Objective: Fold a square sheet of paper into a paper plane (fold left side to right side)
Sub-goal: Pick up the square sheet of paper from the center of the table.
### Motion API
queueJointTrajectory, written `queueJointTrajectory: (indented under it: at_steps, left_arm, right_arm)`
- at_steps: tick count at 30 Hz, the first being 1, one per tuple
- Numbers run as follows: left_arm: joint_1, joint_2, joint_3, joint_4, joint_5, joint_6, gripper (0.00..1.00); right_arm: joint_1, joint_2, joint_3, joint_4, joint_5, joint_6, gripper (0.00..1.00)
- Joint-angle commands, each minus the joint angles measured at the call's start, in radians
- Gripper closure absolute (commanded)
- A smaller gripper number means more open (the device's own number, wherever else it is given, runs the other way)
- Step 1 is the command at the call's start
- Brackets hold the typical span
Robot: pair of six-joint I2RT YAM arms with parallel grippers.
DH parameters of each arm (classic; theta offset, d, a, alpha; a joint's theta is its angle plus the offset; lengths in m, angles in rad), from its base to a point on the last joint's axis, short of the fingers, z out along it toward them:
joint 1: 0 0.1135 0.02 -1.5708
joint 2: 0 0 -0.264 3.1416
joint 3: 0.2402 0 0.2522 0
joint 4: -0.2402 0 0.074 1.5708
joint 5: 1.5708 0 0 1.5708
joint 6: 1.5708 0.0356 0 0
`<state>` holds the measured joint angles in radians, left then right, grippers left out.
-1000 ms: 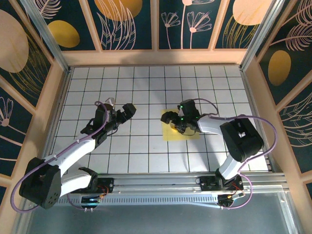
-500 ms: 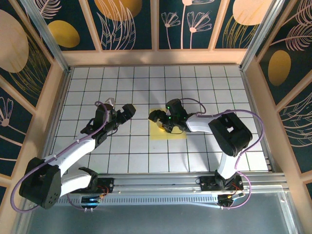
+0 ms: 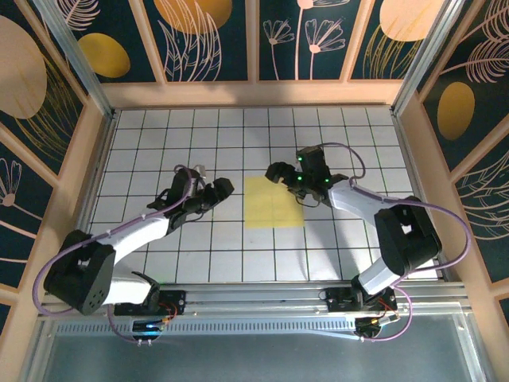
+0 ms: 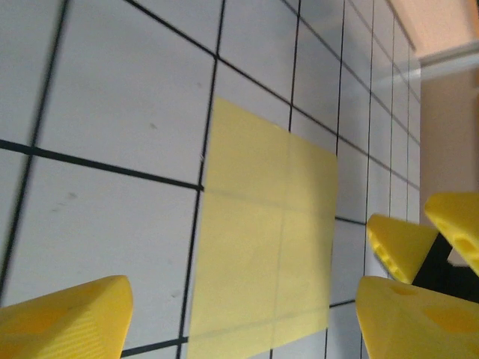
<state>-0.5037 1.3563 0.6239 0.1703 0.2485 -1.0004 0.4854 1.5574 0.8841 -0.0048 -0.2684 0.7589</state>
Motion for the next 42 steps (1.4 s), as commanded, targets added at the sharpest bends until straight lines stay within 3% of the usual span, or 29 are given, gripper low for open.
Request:
queueJointTrajectory:
  at_steps: [1, 10, 15, 29, 42]
  left_arm:
    - [-0.048, 0.067, 0.063, 0.029, 0.059, -0.036, 0.27]
    - [-0.167, 0.285, 0.208, 0.044, 0.101, -0.049, 0.36]
    - [-0.205, 0.389, 0.319, -0.112, 0.069, 0.003, 0.36]
    - [-0.211, 0.449, 0.316, -0.175, 0.061, -0.011, 0.42]
    - [-0.211, 0.492, 0.323, -0.191, 0.074, -0.018, 0.42]
  right_arm:
    - [-0.043, -0.027, 0.026, -0.210, 0.133, -0.164, 0.09]
    - [-0.067, 0.031, 0.076, -0.287, 0.173, -0.274, 0.05]
    - [-0.058, 0.123, 0.168, -0.316, 0.199, -0.304, 0.04]
    - [-0.007, 0.369, 0.412, -0.408, 0.277, -0.366, 0.01]
    - [0.029, 0.426, 0.411, -0.429, 0.263, -0.368, 0.01]
